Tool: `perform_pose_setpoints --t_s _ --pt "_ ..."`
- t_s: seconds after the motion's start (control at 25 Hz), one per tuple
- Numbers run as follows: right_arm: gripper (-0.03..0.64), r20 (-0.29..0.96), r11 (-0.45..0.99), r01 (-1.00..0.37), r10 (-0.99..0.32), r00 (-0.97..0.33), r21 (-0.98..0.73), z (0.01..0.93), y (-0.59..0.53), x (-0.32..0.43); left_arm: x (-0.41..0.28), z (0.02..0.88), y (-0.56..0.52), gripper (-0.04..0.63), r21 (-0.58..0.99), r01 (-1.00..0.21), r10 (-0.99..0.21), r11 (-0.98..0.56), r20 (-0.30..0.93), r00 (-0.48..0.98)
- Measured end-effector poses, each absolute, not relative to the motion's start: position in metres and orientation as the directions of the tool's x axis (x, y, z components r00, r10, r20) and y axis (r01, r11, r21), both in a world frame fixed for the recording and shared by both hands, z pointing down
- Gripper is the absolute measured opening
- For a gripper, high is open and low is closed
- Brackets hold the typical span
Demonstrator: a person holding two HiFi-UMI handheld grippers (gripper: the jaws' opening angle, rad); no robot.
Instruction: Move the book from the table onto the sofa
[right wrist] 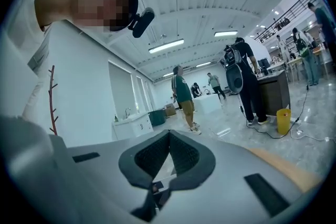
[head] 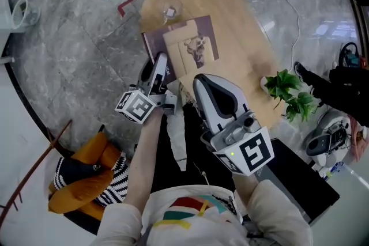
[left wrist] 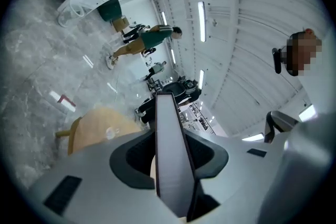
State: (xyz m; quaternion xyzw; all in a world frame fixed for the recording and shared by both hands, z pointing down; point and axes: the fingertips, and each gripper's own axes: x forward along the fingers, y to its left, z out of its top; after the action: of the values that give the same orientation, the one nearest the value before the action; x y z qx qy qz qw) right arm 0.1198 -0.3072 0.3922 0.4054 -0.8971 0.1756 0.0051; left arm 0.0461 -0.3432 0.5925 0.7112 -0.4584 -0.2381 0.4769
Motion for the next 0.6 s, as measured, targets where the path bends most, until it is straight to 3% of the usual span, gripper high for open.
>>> perform_pose_setpoints --t_s 0.24,0.6 --pt "0.011 0.06 0.613 -0.743 -0.759 -0.648 -0.27 0.314 -0.312 0.121 0.012 0.436 -0.378 0.155 0.822 -0.474 -0.917 -0.314 -0.133 0.376" --pt "0.011 -0.134 0.667 -0.719 -0.745 -0.654 -0.197 0.188 -0.288 0.121 -0.025 0.231 -0.333 0.155 0.644 -0.609 -0.885 -0.464 -0.37 0.283"
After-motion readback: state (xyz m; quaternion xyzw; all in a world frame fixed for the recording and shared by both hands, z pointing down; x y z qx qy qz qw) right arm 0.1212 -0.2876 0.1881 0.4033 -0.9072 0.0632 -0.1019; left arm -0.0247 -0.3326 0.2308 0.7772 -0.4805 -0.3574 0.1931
